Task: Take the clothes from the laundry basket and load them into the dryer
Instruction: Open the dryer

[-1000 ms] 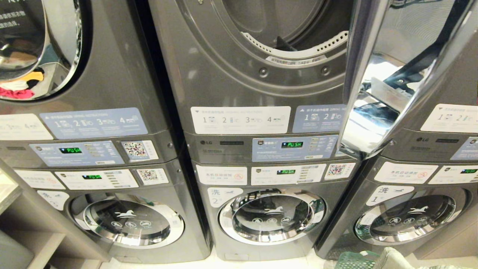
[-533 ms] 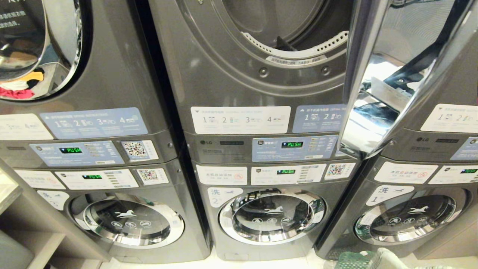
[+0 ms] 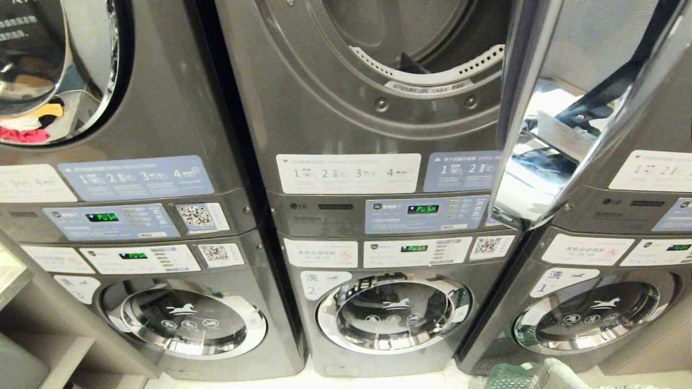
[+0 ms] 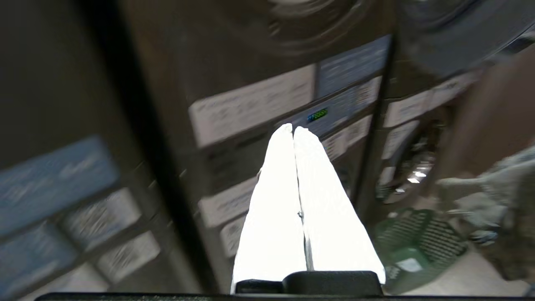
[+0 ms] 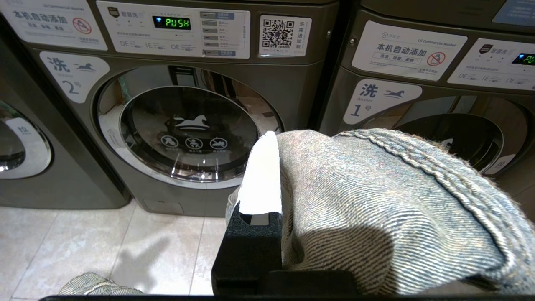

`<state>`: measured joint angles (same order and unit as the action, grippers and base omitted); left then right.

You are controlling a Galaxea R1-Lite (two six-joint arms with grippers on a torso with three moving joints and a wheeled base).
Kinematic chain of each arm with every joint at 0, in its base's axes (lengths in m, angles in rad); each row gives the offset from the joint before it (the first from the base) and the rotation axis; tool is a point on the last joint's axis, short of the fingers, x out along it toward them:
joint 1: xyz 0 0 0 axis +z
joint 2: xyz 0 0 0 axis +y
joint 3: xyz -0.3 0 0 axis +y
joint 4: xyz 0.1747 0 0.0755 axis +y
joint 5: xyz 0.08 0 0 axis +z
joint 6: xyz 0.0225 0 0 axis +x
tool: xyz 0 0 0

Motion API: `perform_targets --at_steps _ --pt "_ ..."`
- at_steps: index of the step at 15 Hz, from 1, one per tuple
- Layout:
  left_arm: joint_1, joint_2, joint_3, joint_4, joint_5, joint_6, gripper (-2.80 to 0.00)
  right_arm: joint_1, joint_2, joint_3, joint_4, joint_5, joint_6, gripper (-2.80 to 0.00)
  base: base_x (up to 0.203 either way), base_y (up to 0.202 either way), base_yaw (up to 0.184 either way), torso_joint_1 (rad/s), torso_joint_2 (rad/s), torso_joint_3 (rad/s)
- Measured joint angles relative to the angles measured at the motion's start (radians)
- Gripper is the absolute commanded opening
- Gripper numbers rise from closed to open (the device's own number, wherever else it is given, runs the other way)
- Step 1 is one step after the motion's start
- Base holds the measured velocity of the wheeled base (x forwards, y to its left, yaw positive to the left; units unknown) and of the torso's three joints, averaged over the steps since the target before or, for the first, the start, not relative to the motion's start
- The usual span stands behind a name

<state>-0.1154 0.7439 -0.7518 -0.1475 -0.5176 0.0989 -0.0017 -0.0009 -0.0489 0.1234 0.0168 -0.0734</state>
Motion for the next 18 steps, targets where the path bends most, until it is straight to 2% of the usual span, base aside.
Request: perform_targets --at_steps 2,4,7,10,13,18 --pt "-0.177 0.201 -0.161 -0.056 -0.049 0.001 -2.80 0.000 0.000 0.000 0.000 0.000 0.002 -2.80 0.000 0.000 0.000 0.000 0.00 0.000" --pt "-0.312 0.348 -0.292 -0.087 -0.068 0.005 -2.80 0.000 0.000 0.000 0.000 -0.001 0.011 -2.80 0.000 0.000 0.000 0.000 0.00 0.000" --pt "-0.436 0.501 -0.442 -0.098 -0.067 0.007 -2.80 0.000 0.000 0.000 0.000 -0.002 0.019 -2.80 0.000 0.000 0.000 0.000 0.00 0.000" --pt "-0.599 0.598 -0.567 -0.075 -0.021 0.001 -2.80 0.000 0.000 0.000 0.000 -0.003 0.018 -2.80 0.000 0.000 0.000 0.000 0.00 0.000" --pt "-0.771 0.656 -0.656 -0.024 0.025 -0.005 -2.80 0.000 0.000 0.000 0.000 -0.006 0.029 -2.80 0.000 0.000 0.000 0.000 0.00 0.000" --pt "-1.027 0.698 -0.692 -0.007 0.070 -0.006 -2.80 0.000 0.000 0.000 -0.001 -0.008 0.034 -2.80 0.000 0.000 0.000 0.000 0.00 0.000"
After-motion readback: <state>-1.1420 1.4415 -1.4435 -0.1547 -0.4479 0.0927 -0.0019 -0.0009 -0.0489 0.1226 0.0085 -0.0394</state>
